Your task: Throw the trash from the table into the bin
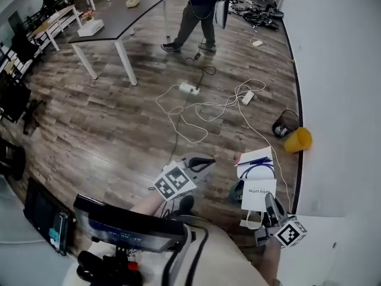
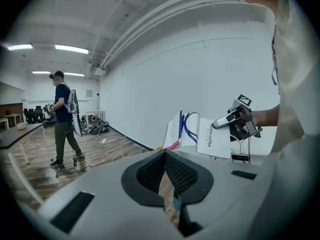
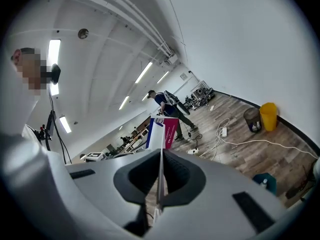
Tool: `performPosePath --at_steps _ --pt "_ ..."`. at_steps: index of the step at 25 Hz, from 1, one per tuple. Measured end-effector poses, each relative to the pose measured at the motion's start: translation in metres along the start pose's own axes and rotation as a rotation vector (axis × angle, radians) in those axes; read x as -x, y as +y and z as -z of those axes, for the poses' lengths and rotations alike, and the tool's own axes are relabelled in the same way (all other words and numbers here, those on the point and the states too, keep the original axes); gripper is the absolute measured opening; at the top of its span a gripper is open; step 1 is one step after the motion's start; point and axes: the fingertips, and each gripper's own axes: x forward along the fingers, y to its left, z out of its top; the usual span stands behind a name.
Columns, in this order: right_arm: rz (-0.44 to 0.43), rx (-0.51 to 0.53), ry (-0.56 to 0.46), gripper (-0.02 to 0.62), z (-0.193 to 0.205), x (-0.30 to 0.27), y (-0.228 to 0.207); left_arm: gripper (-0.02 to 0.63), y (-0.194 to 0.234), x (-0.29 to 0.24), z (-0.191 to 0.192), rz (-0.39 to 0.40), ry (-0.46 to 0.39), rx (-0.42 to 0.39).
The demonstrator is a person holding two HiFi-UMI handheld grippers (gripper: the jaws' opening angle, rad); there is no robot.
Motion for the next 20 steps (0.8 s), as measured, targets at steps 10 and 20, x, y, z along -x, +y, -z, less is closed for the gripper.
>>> performPosePath --at_steps 10,20 --pt "0.139 0.034 0.083 0.017 0.004 -0.078 -0.01 0.014 0.085 0.002 0.012 0.038 0.028 0.059" --pt "0.053 0.242 0.25 0.017 -0.01 -0.141 -0.04 0.013 0.127 -0.017 0.008 -0.137 0.091 0.086"
